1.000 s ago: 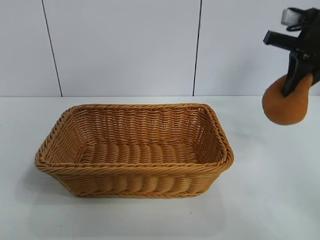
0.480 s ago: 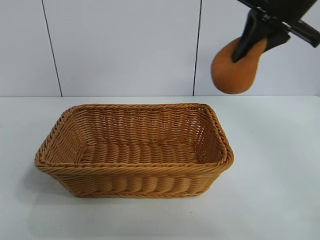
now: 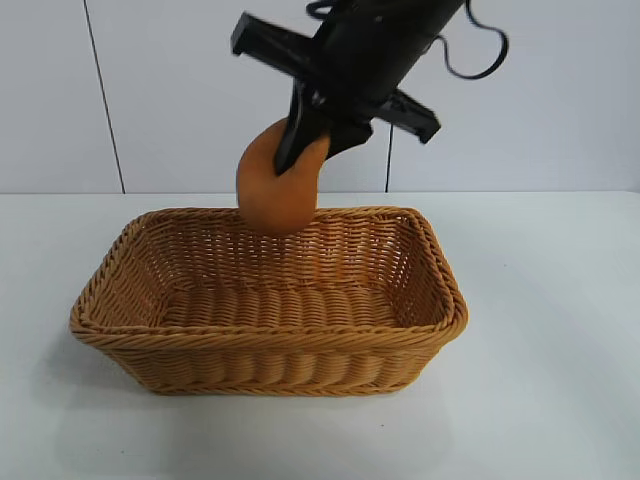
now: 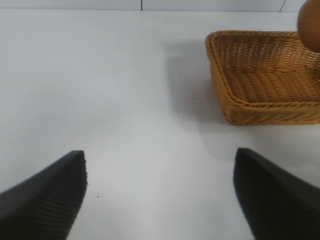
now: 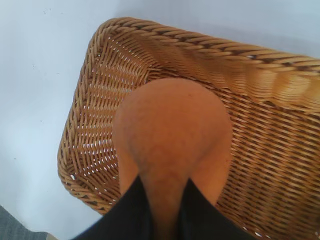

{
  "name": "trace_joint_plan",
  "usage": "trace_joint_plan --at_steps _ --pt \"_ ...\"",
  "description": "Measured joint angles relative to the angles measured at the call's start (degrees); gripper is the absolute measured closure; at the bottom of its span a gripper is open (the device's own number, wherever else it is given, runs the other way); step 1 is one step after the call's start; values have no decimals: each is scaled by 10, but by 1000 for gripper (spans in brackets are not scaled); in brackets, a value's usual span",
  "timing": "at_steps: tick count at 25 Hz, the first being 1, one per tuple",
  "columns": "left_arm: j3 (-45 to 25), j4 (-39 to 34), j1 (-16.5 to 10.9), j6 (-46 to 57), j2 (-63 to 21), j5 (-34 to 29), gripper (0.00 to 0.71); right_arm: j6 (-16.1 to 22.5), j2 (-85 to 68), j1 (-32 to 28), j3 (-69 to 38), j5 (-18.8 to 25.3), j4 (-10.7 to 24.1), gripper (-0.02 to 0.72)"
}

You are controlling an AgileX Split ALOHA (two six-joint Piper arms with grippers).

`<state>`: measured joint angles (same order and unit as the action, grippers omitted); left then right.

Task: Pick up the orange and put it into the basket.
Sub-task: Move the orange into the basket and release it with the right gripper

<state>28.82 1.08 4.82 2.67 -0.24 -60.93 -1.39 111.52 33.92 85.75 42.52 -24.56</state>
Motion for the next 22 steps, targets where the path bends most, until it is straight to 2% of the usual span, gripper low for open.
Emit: trace_joint_plan --at_steps 5,18,20,22 --pt "0 0 0 0 0 0 134 4 77 8 0 -40 -1 673" --pt "0 0 0 0 0 0 134 9 95 8 0 -43 -1 664" --pt "0 0 0 0 0 0 134 9 86 8 0 -43 0 581" --pt "0 0 0 0 0 0 134 9 76 8 0 -38 2 402"
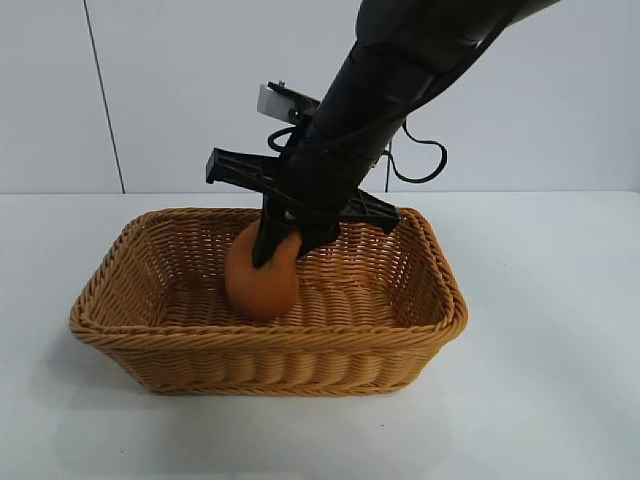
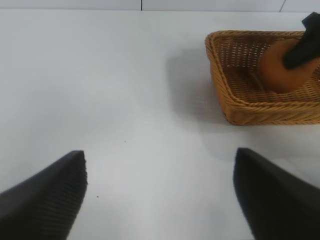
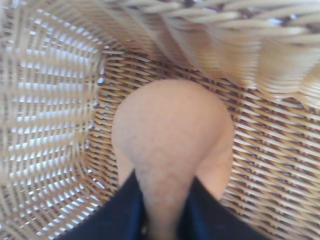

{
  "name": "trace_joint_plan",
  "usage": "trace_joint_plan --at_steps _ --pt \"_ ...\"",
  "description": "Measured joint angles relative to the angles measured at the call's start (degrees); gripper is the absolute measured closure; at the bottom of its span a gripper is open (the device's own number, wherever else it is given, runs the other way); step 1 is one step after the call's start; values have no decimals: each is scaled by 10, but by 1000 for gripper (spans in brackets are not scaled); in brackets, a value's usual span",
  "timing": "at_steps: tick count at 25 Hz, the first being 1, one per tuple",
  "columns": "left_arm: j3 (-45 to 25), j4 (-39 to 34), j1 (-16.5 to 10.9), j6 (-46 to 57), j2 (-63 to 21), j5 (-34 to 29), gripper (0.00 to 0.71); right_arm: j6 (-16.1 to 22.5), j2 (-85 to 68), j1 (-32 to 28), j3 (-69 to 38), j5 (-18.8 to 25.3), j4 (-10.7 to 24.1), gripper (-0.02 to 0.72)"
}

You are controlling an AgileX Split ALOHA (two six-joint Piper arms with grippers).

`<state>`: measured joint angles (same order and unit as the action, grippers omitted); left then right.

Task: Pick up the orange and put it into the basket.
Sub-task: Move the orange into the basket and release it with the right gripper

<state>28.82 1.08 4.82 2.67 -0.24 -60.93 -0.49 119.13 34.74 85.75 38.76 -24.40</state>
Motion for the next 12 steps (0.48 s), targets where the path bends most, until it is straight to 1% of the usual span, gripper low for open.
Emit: trace_joint_plan --at_steps 2,3,4,6,9,10,12 --pt "0 0 0 0 0 0 134 0 -13 0 0 1 2 211" --pt "0 0 0 0 0 0 134 0 -20 0 0 1 3 131" --pt "0 0 0 0 0 0 134 0 -27 0 0 1 8 88" --pt "0 0 0 0 0 0 134 0 -45 0 0 3 14 37" --pt "0 0 0 0 0 0 134 1 -79 0 2 22 17 18" --pt "0 0 0 0 0 0 134 5 -91 0 8 38 20 18" --pt "0 0 0 0 0 0 134 11 -106 0 30 87 33 19"
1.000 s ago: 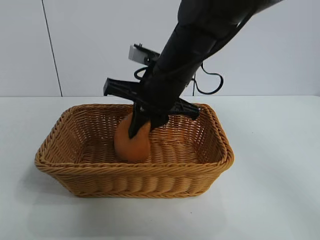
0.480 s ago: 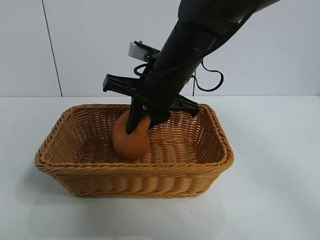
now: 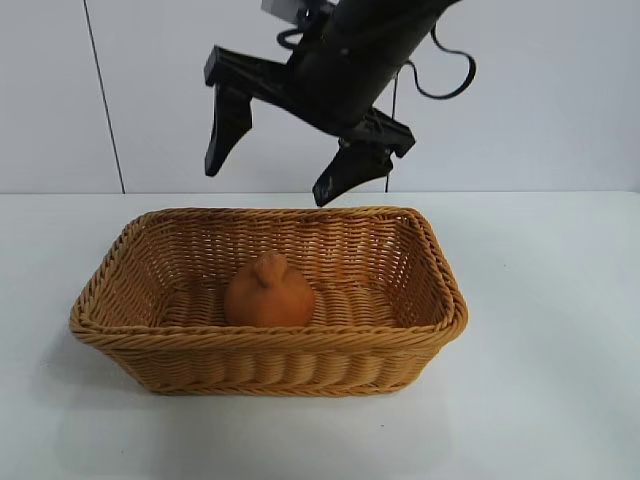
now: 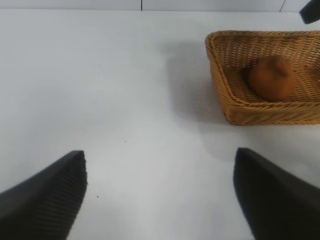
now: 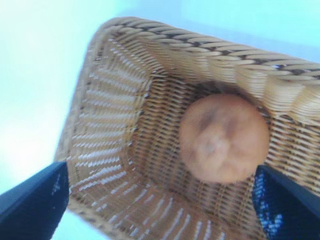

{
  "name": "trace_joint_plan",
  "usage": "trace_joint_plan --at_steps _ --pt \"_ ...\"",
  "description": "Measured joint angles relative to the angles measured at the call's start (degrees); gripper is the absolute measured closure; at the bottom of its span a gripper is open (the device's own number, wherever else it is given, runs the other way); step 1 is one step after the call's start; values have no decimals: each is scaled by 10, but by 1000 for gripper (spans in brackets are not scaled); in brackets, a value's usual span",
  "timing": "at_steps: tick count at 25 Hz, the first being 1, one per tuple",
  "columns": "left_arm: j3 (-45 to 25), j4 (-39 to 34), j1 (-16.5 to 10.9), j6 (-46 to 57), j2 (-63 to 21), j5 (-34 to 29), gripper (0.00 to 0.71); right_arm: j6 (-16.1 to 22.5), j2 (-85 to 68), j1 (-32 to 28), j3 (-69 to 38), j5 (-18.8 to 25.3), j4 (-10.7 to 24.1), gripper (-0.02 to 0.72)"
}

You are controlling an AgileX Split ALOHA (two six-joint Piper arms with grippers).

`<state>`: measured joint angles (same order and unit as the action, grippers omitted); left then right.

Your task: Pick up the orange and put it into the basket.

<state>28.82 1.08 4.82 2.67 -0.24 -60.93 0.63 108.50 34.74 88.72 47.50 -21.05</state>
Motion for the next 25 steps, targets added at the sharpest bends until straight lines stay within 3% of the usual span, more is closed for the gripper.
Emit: trace_joint_plan --at_steps 3,6,8,10,17,25 --pt "0 0 0 0 0 0 134 27 -8 0 55 94 58 19" --pt "0 0 0 0 0 0 134 73 -8 0 103 185 173 19" --pt "0 0 0 0 0 0 134 101 -8 -1 116 210 246 19" --pt "0 0 0 0 0 0 134 112 -8 -6 119 216 283 20" --pt "0 0 0 0 0 1 134 99 -3 -82 119 223 286 20" --pt "0 0 0 0 0 1 134 55 1 -246 119 224 284 20"
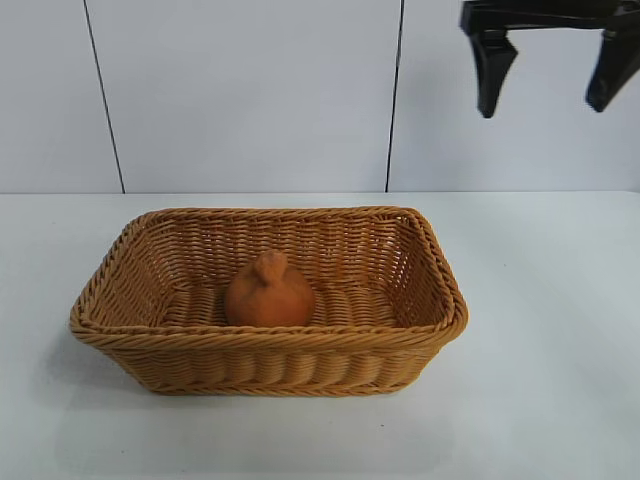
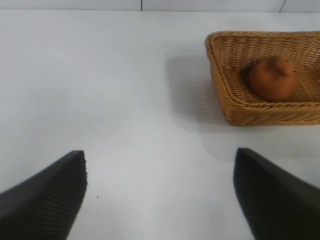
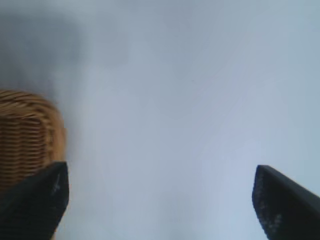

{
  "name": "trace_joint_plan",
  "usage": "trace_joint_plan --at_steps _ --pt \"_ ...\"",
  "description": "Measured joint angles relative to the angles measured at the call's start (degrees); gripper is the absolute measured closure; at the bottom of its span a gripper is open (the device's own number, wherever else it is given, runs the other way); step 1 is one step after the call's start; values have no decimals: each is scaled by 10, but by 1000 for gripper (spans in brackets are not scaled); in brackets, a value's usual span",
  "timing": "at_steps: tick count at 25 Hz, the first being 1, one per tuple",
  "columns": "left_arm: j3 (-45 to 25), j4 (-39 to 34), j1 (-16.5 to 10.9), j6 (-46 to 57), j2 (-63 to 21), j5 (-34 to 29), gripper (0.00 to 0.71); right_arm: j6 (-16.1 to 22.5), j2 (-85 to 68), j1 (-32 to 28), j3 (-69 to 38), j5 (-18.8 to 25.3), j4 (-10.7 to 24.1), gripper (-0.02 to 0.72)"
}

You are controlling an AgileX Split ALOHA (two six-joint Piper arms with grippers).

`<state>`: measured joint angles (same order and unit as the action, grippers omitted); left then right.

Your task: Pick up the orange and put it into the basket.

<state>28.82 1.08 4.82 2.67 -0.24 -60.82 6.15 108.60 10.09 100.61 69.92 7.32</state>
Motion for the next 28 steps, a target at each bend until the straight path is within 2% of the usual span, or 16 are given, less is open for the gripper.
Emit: trace_joint_plan --at_steps 6,11,14,22,28 --pt "0 0 0 0 0 0 134 -9 0 -76 0 0 -10 20" --pt "0 0 0 0 0 0 134 -13 -1 -82 -4 -1 -17 20" --pt "0 0 0 0 0 0 134 -17 -19 -82 -39 -1 -33 20" --pt "0 0 0 0 0 0 134 -62 -164 -82 -269 0 -98 21" --pt "0 0 0 0 0 0 134 -72 -319 -82 -465 0 -105 21"
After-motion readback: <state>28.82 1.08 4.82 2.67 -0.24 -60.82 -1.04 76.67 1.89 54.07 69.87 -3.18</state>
